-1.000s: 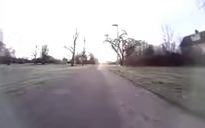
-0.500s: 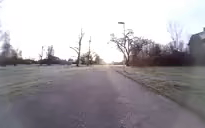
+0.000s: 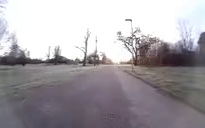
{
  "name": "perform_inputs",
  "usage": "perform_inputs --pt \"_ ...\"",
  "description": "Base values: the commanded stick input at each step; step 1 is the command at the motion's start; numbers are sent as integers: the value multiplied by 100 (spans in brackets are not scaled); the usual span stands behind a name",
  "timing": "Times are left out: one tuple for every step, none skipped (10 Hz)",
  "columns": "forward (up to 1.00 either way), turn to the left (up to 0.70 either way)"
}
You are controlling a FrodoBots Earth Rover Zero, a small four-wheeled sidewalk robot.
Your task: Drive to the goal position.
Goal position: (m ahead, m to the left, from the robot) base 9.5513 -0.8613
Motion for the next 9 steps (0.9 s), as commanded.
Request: perform_inputs --pt "100 0" --pt "100 0" --pt "100 0" --pt "100 0" --pt "100 0" --pt "100 0" --pt "100 0" --pt "100 0" --pt "100 0"
